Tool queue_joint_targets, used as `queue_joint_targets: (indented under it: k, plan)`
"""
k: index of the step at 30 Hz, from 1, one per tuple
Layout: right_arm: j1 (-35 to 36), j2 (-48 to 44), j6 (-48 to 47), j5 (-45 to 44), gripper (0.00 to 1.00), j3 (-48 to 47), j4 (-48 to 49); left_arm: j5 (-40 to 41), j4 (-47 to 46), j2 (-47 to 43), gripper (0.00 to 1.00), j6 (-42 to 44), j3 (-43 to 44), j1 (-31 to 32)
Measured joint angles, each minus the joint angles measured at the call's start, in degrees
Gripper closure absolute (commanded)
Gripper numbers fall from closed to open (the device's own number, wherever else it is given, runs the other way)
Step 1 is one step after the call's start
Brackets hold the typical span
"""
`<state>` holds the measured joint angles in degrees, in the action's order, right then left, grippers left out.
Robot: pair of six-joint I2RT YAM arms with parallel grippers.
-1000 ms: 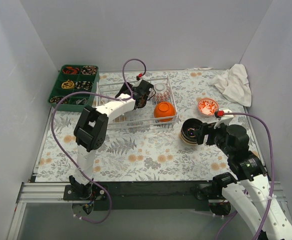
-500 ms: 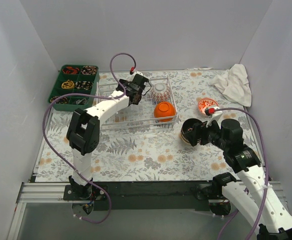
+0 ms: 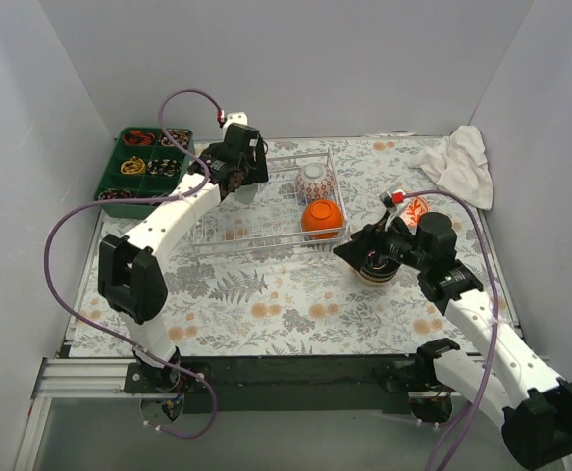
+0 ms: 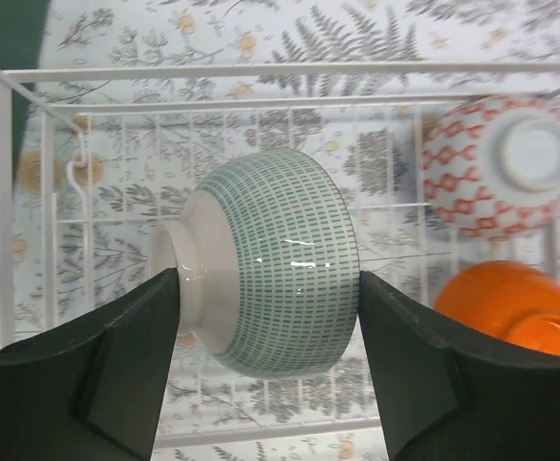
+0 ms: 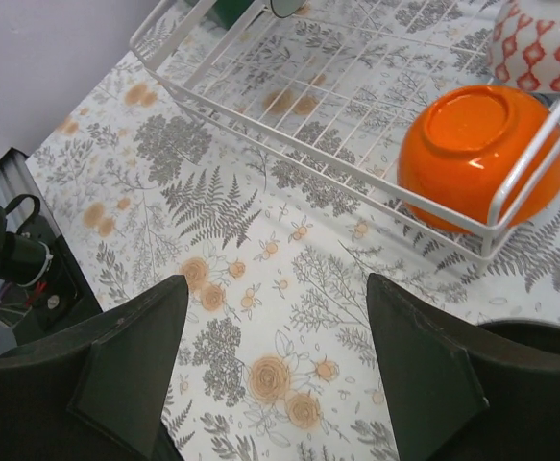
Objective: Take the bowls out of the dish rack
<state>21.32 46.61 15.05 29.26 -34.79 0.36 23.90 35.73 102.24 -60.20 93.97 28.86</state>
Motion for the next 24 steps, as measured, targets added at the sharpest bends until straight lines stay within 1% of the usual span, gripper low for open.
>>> queue_joint_targets:
  k: [4, 11, 17, 24]
  plan:
    - [1.3, 7.2, 1.2, 2.7, 0.17, 0.0, 7.6, -4.7, -2.7, -5.5, 1.0, -4.3, -2.8, 0.0]
    - [4.8, 16.3, -0.5, 4.2, 0.17, -2.5, 16.9, -13.6, -8.2, -13.6, 1.0, -12.9, -10.8, 0.0]
    - [8.1, 25.1, -2.3, 5.3, 0.16, -8.0, 24.2, -22.4, -13.2, -17.0, 1.0, -19.9, -16.4, 0.0]
    - [11.1, 33.4, -5.0, 6.4, 0.18, -15.9, 28.2, -28.9, -18.2, -19.1, 1.0, -25.2, -21.0, 0.0]
